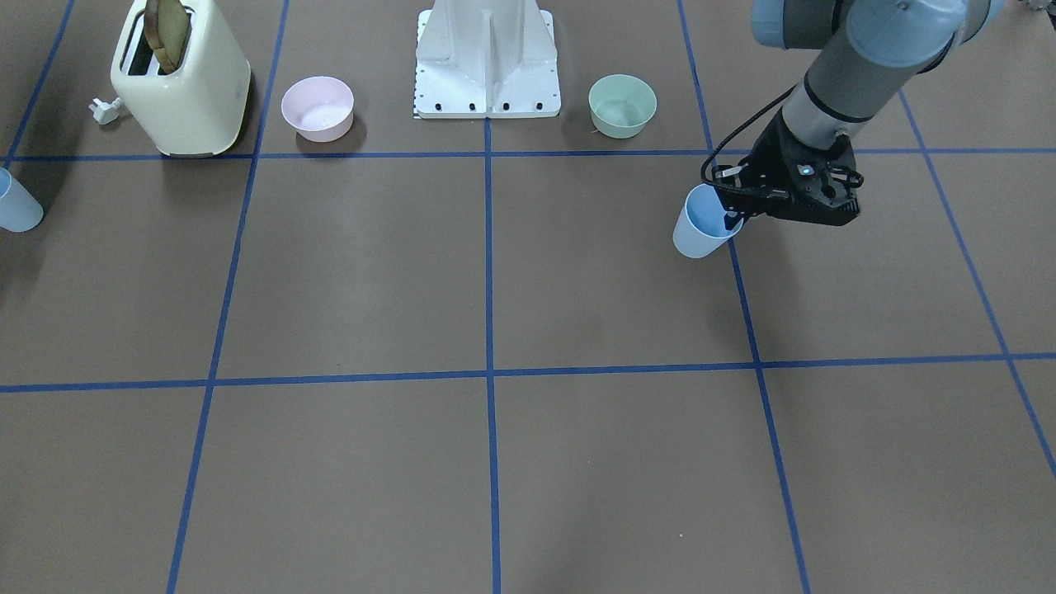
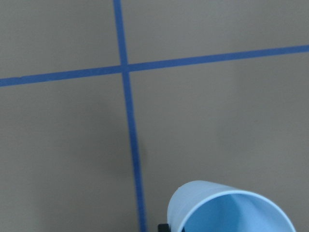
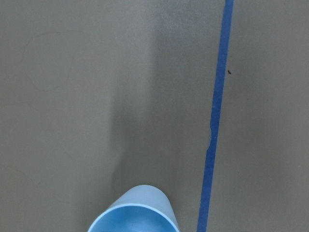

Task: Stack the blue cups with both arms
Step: 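Carry the blue cup toward center with left gripper while right arm reaches other cup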

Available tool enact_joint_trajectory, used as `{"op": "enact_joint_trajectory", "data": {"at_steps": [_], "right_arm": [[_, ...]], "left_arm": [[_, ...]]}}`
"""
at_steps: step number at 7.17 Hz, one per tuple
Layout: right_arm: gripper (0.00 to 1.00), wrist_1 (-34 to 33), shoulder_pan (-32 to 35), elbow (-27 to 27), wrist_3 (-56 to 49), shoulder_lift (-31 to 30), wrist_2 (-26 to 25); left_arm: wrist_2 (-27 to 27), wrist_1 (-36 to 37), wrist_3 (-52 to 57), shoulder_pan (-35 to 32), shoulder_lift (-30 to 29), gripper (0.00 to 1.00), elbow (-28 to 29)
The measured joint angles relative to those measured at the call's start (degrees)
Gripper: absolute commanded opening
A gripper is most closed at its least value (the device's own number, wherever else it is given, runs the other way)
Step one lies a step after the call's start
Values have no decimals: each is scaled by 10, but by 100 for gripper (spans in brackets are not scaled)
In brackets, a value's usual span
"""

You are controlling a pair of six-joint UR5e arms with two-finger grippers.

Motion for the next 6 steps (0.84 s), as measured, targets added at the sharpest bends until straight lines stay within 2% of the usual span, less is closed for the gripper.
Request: {"op": "enact_joint_trajectory", "data": {"at_steps": [3, 4, 5, 6], "right_arm": [[91, 44, -16, -37, 2, 1, -2], [72, 52, -19, -43, 2, 1, -2], [5, 55, -21, -45, 3, 1, -1], [0, 56, -22, -46, 6, 2, -1]], "left_arm": [[-1, 18, -21, 1, -47, 0, 18], [-1, 19, -32, 2, -60, 0, 25], [-1, 19, -38, 3, -67, 0, 29], [-1, 19, -40, 3, -70, 0, 31]]}}
